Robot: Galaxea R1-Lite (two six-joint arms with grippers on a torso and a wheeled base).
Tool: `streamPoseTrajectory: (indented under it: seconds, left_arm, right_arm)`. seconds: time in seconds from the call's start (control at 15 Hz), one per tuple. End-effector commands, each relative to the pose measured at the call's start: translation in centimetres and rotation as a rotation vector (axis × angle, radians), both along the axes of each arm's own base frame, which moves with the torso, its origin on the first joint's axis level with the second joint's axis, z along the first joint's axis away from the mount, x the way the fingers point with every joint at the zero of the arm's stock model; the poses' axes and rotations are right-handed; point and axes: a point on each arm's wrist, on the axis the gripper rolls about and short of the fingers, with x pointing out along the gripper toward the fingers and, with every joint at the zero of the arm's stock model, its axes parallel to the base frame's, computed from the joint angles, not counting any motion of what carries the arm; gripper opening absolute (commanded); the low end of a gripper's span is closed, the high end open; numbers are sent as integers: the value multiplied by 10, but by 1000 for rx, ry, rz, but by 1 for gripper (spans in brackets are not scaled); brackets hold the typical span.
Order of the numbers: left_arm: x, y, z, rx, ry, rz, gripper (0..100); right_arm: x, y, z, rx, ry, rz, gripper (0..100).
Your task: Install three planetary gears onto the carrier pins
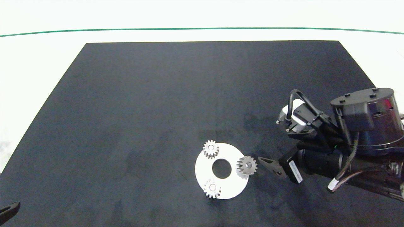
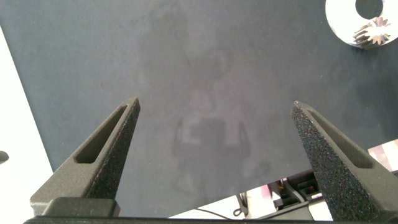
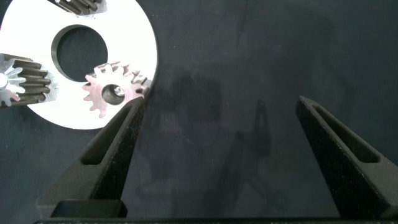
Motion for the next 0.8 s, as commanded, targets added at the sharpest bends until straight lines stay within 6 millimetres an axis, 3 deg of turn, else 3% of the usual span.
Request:
streamPoseTrajectory:
  seconds: [0.07, 0.8]
  left_arm:
    - [1, 0, 0, 3, 7, 0, 100]
    - [-1, 0, -1, 2, 4, -1, 100]
  right_arm:
    - [4, 6, -3, -3, 5, 10, 100]
    - [5, 19, -6, 8, 9, 49, 100]
